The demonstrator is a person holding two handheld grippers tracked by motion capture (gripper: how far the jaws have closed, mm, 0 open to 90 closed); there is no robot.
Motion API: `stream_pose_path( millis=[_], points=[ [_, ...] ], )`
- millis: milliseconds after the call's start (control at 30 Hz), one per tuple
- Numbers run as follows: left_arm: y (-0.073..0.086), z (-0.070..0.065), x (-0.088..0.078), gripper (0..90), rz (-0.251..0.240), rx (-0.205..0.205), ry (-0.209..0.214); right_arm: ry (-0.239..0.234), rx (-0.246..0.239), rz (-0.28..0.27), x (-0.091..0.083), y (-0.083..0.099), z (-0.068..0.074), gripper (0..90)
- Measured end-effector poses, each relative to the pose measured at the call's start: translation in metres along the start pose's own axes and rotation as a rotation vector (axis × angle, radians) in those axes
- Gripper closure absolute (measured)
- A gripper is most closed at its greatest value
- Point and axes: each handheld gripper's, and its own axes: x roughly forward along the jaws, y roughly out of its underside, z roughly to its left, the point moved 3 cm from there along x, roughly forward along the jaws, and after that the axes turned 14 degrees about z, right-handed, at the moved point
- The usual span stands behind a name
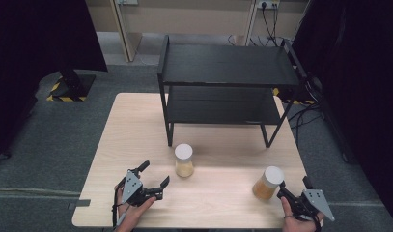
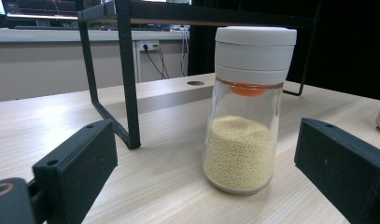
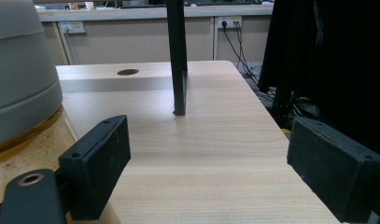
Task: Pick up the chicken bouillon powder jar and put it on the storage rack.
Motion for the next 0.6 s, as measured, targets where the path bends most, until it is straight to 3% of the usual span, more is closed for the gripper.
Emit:
stream_pose_path(
  millis=[600],
  points=[
    [-0.015, -0.005, 0.014, 5.3, -0.041, 0.030, 0.049, -0.005, 0.016, 0.006, 0.000, -0.001, -0.001, 13.5]
  ],
)
